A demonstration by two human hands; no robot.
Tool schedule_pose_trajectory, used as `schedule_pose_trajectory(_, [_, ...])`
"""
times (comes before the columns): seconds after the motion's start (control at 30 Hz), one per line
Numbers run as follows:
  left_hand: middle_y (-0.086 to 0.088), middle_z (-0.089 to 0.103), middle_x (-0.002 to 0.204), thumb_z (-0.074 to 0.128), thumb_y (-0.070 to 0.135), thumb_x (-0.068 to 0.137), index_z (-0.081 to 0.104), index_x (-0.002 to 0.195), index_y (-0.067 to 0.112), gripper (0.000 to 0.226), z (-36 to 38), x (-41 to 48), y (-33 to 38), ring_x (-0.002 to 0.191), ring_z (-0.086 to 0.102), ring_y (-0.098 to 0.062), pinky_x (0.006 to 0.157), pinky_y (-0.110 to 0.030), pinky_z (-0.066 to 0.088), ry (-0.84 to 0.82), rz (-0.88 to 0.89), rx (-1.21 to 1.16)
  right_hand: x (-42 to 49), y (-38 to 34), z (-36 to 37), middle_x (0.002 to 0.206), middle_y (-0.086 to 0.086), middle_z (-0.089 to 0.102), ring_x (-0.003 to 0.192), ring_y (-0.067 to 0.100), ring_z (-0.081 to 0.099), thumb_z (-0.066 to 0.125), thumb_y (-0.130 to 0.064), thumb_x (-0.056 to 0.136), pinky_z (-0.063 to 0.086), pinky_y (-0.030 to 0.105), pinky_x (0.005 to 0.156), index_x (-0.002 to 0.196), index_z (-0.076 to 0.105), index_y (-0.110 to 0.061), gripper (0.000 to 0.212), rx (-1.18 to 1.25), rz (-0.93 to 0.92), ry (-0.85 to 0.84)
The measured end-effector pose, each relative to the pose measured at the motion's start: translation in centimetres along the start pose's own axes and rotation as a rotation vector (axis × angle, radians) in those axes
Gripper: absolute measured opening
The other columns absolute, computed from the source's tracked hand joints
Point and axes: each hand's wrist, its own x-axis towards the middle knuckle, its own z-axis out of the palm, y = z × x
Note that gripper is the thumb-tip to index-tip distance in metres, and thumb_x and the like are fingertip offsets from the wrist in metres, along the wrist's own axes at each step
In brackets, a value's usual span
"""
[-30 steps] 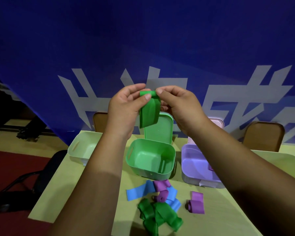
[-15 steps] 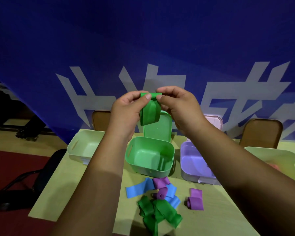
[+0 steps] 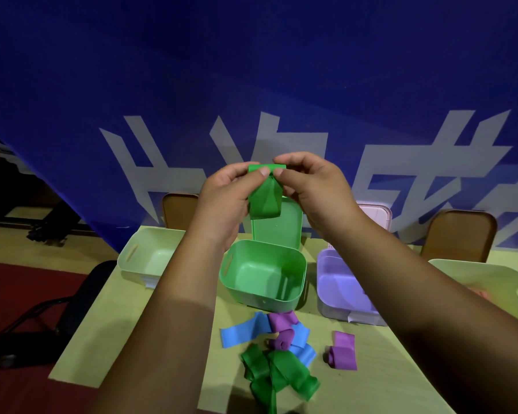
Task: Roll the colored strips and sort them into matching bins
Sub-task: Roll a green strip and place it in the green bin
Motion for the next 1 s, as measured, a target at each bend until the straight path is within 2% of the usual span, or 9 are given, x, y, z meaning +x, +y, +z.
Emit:
schedule_pose_trajectory(0.2, [-0.011,0.081,0.113,0.079,0.022,0.098,0.080,0.119,0.014,0.022,-0.34,0.40,-0.31,0.111,0.077,-0.032,0.101,-0.056,0.062,0.015,0.017,0.073,0.15,0.12,-0.02,0.092,0.003,0.075,0.079,0.011,0.071,0.076,-0.004,0.095,0.058,0.027,0.075,0.109,0.077,-0.013,0.017,-0.035,-0.008,-0.024])
schedule_pose_trajectory(0.37, [-0.005,0.081,0.117,0.081,0.017,0.095,0.082,0.118,0.023,0.023,-0.69,0.48,-0.01,0.113,0.077,-0.027,0.099,-0.048,0.064,0.002,0.053,0.101,0.19,-0.02,0.00,0.098,0.009,0.070,0.079,0.014,0.069,0.072,-0.019,0.101,0.058,0.031,0.075,0.114,0.074,-0.012,0.015,0.034,0.032,-0.046])
schedule_pose_trajectory(0.47, [-0.004,0.080,0.118,0.081,0.014,0.094,0.083,0.117,0.027,0.027,-0.78,0.55,0.02,0.115,0.075,-0.028,0.096,-0.044,0.064,-0.013,0.045,0.097,0.07,-0.08,-0.14,0.102,0.019,0.075,0.084,0.021,0.072,0.072,-0.015,0.101,0.063,0.035,0.079,0.115,0.076,-0.011,0.015,-0.003,0.030,-0.031])
schedule_pose_trajectory(0.53, [-0.005,0.080,0.117,0.080,0.011,0.094,0.082,0.119,0.025,0.028,-0.67,0.63,-0.07,0.116,0.075,-0.028,0.096,-0.042,0.064,-0.013,0.024,0.076,0.03,-0.10,-0.08,0.100,0.022,0.073,0.083,0.023,0.069,0.073,-0.010,0.100,0.064,0.035,0.079,0.115,0.075,-0.009,0.015,-0.011,0.021,-0.010])
schedule_pose_trajectory(0.67, [-0.012,0.081,0.118,0.075,0.013,0.100,0.077,0.123,0.011,0.024,-0.11,0.42,-0.21,0.115,0.077,-0.027,0.096,-0.037,0.062,-0.037,-0.059,-0.010,-0.03,0.00,0.04,0.092,0.004,0.069,0.079,0.011,0.068,0.075,-0.004,0.097,0.058,0.025,0.074,0.115,0.072,-0.009,0.019,-0.028,-0.012,0.008])
schedule_pose_trajectory(0.8, [-0.013,0.081,0.117,0.075,0.020,0.101,0.077,0.122,0.009,0.024,0.19,0.25,-0.46,0.116,0.077,-0.027,0.098,-0.039,0.063,-0.028,-0.063,-0.044,-0.21,0.20,-0.19,0.110,0.012,0.075,0.104,0.029,0.075,0.078,-0.006,0.094,0.064,0.040,0.093,0.114,0.073,-0.015,0.022,-0.082,-0.039,0.010])
schedule_pose_trajectory(0.87, [-0.011,0.082,0.115,0.075,0.017,0.101,0.077,0.121,0.010,0.021,0.13,0.28,-0.53,0.115,0.077,-0.028,0.097,-0.039,0.063,-0.002,-0.055,-0.034,-0.43,0.18,-0.13,0.113,0.011,0.075,0.108,0.029,0.074,0.078,-0.005,0.094,0.064,0.042,0.096,0.115,0.073,-0.016,0.024,-0.105,-0.034,0.000])
schedule_pose_trajectory(0.93, [-0.011,0.082,0.115,0.076,0.014,0.100,0.078,0.120,0.011,0.021,-0.01,0.29,-0.51,0.115,0.077,-0.028,0.095,-0.039,0.063,0.010,-0.043,-0.028,-0.60,0.01,-0.03,0.112,0.011,0.075,0.107,0.029,0.074,0.076,-0.005,0.095,0.064,0.041,0.095,0.115,0.073,-0.015,0.023,-0.101,-0.016,-0.008])
schedule_pose_trajectory(1.0, [-0.010,0.081,0.115,0.076,0.012,0.098,0.078,0.122,0.013,0.024,-0.17,0.18,-0.37,0.113,0.077,-0.027,0.094,-0.038,0.064,0.011,-0.025,-0.006,-0.64,-0.14,-0.02,0.107,0.010,0.076,0.095,0.025,0.075,0.073,-0.011,0.099,0.064,0.038,0.089,0.115,0.074,-0.013,0.016,-0.050,0.019,-0.015])
